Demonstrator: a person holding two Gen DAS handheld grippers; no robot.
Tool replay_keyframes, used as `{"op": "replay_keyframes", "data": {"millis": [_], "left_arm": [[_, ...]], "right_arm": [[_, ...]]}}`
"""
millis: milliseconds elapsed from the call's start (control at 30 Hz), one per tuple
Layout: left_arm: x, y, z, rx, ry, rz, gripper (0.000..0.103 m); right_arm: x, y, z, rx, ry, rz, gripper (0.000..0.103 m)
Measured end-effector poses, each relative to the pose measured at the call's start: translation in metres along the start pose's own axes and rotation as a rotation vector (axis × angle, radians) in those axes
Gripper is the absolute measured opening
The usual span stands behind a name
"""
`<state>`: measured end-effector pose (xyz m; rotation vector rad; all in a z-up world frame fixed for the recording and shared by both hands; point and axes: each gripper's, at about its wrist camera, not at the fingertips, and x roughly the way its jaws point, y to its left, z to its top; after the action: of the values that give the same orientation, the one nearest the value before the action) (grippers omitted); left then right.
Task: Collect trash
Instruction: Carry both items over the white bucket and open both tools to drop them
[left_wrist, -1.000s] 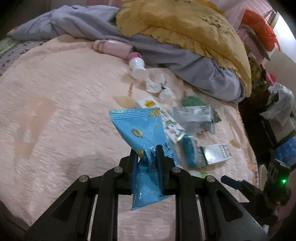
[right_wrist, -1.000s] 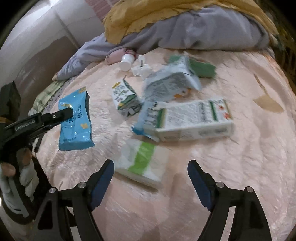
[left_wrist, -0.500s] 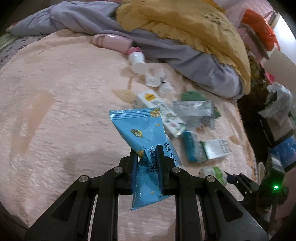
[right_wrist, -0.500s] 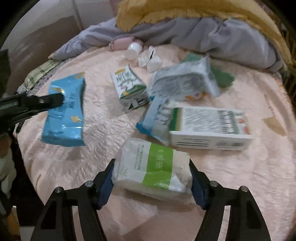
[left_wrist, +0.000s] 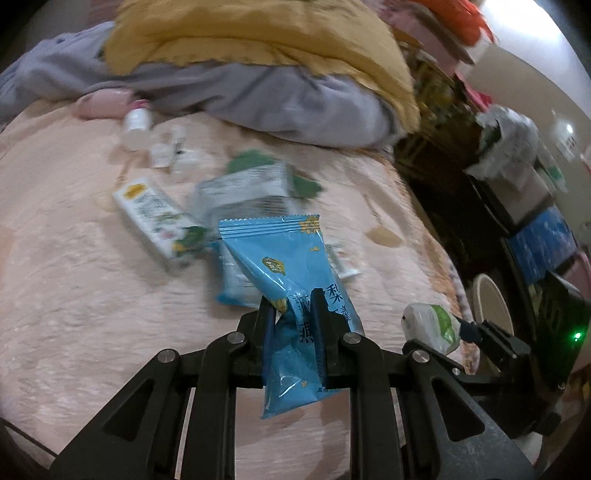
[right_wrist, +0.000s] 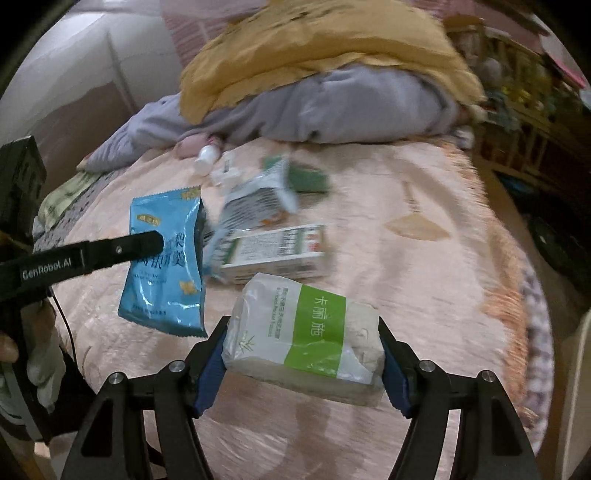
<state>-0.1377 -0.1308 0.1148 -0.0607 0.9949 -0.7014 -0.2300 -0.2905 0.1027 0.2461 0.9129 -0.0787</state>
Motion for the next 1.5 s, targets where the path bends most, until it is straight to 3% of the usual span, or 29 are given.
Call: {"op": "replay_keyframes", "data": {"millis": [767, 1500], "left_arm": [[0.066, -0.18, 0.01, 0.281, 0.067, -0.14, 0.016], [0.134, -0.305, -0.003, 0.367, 0.189, -0.313, 0.016]], "right_arm": [[-0.095, -0.166, -0.046, 0.301, -0.106, -0.214, 0.07], [-0.14, -0.293, -0.11, 0.566, -0.123, -0.379, 0.07]]}}
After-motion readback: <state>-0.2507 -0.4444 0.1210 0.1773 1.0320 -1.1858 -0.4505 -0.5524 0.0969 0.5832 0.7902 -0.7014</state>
